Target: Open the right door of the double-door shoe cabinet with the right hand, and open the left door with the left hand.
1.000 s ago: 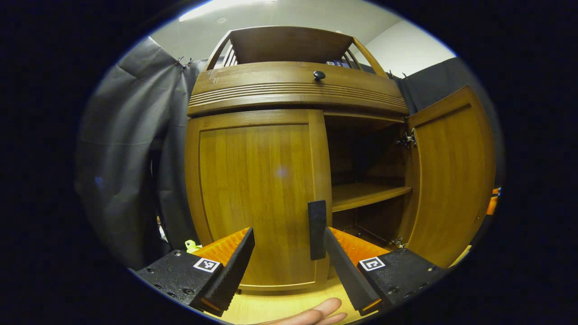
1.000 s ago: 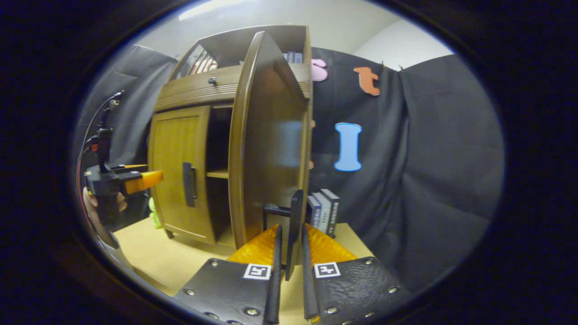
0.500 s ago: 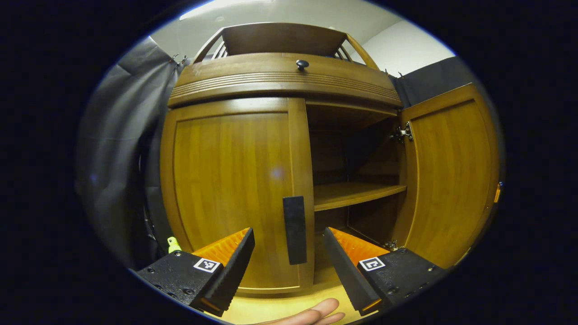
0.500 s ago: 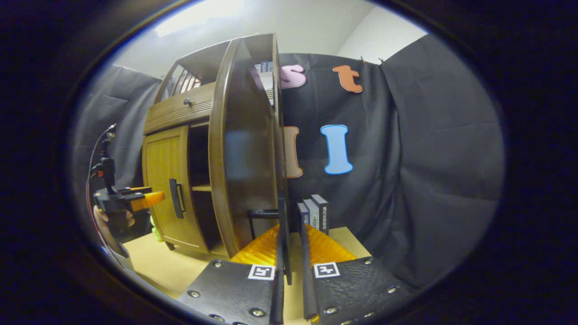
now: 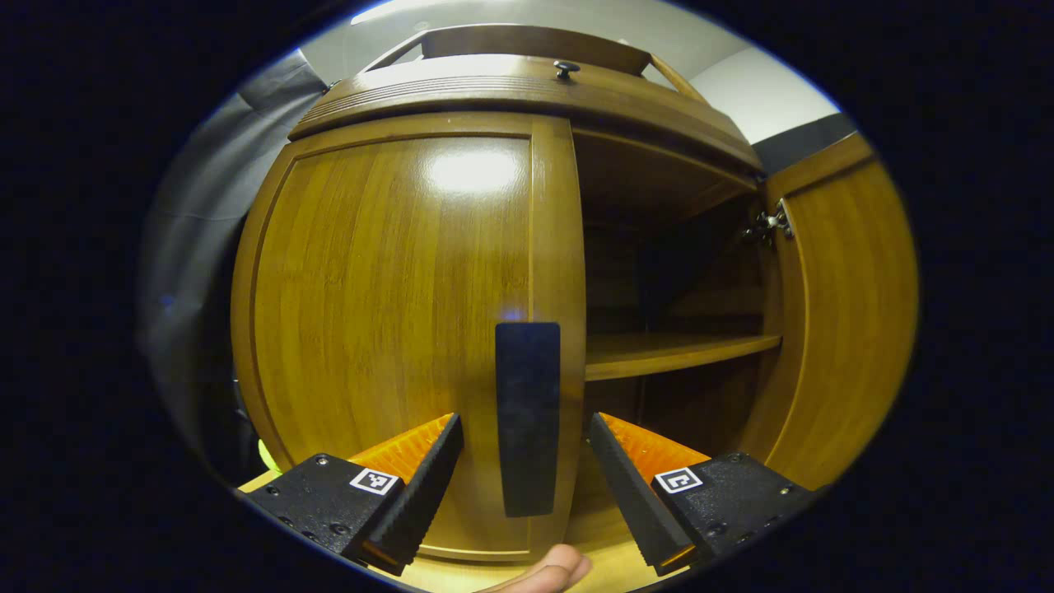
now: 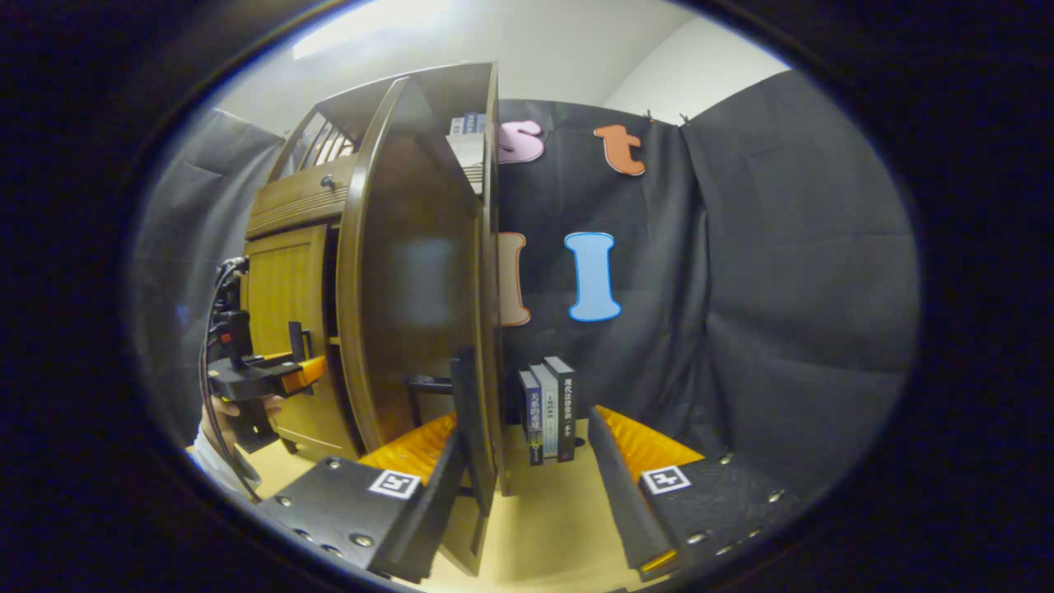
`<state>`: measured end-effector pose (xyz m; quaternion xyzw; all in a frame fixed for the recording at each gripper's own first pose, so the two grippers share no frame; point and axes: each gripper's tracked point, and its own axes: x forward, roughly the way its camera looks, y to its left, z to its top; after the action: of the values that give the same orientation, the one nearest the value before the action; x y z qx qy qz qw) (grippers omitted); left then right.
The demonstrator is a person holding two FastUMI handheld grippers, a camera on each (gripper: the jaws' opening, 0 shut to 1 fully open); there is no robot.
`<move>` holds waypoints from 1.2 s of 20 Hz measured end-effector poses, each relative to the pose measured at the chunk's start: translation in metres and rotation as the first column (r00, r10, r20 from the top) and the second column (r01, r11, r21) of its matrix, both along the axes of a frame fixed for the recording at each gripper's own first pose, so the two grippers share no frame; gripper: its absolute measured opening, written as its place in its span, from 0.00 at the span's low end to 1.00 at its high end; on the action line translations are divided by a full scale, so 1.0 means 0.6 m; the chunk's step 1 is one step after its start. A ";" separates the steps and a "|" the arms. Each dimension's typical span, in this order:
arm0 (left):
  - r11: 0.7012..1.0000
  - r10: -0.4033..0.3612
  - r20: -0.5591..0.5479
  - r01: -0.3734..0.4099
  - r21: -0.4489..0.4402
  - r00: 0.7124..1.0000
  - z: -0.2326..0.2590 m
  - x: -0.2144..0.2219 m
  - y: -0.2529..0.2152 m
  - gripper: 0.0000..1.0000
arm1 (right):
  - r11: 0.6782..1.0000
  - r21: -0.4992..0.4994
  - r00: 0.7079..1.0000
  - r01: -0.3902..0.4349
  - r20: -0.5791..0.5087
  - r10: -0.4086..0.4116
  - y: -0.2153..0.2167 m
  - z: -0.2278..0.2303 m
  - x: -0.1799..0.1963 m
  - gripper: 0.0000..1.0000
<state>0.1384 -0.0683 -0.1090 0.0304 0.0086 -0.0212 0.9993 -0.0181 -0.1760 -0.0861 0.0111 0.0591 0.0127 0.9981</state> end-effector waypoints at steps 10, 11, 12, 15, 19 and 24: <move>0.997 0.004 -0.008 -0.003 0.072 1.000 0.002 0.011 0.006 0.36 | 0.995 0.081 0.990 0.050 0.125 -0.060 -0.027 0.140 -0.113 0.92; 0.998 0.001 -0.038 0.001 0.059 0.999 -0.006 0.005 0.006 0.35 | 0.997 0.070 0.989 0.034 0.142 -0.044 -0.023 0.157 -0.131 0.97; 0.998 -0.007 -0.036 0.009 0.058 0.999 -0.002 0.000 0.004 0.34 | 0.998 0.051 0.985 0.032 0.165 -0.040 -0.023 0.170 -0.149 0.97; 0.998 -0.013 -0.069 0.017 0.061 0.998 -0.004 -0.014 0.009 0.31 | 0.999 -0.004 0.983 0.032 0.182 -0.031 -0.008 0.179 -0.180 0.96; 0.998 -0.058 -0.108 0.061 0.023 0.992 -0.006 -0.038 0.004 0.32 | 1.000 -0.019 0.986 0.025 0.167 -0.021 0.010 0.160 -0.208 1.00; 0.993 -0.114 -0.124 0.115 0.006 0.986 0.003 -0.105 0.012 0.32 | 1.000 0.030 0.991 0.010 0.135 -0.014 0.024 0.132 -0.226 0.97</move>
<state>0.0752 -0.0610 -0.1074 0.0358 0.0687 -0.0805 0.9937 -0.1536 -0.1614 -0.0068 0.0249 -0.0089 0.0082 0.9996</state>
